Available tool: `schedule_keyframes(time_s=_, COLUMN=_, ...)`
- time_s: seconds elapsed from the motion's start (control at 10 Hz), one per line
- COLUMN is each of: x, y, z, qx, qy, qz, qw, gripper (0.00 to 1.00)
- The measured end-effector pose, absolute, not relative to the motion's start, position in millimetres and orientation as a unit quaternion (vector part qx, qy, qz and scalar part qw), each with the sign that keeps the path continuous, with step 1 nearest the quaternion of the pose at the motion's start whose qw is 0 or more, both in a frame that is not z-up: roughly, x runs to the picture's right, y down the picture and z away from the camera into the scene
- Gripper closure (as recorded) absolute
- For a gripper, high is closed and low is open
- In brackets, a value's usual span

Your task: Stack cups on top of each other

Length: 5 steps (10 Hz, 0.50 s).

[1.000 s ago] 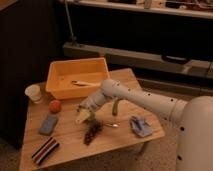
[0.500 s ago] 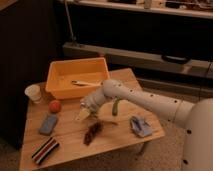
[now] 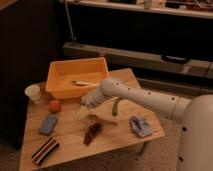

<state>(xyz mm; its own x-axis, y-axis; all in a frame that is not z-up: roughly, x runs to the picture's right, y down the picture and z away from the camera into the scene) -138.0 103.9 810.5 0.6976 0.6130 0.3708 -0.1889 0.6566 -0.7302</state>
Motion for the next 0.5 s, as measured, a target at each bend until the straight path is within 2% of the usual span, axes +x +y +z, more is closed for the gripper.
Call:
schedule_keyframes(time_s=0.2, x=-122.6, y=119.0, z=847.5, qx=-0.337, qy=-0.281, qz=0.260, qw=0.860, gripper=0.20)
schedule_keyframes(time_s=0.5, x=-121.8, y=125.7, z=861.5, qx=-0.312, qy=-0.234, qz=0.296, qw=0.872, gripper=0.20)
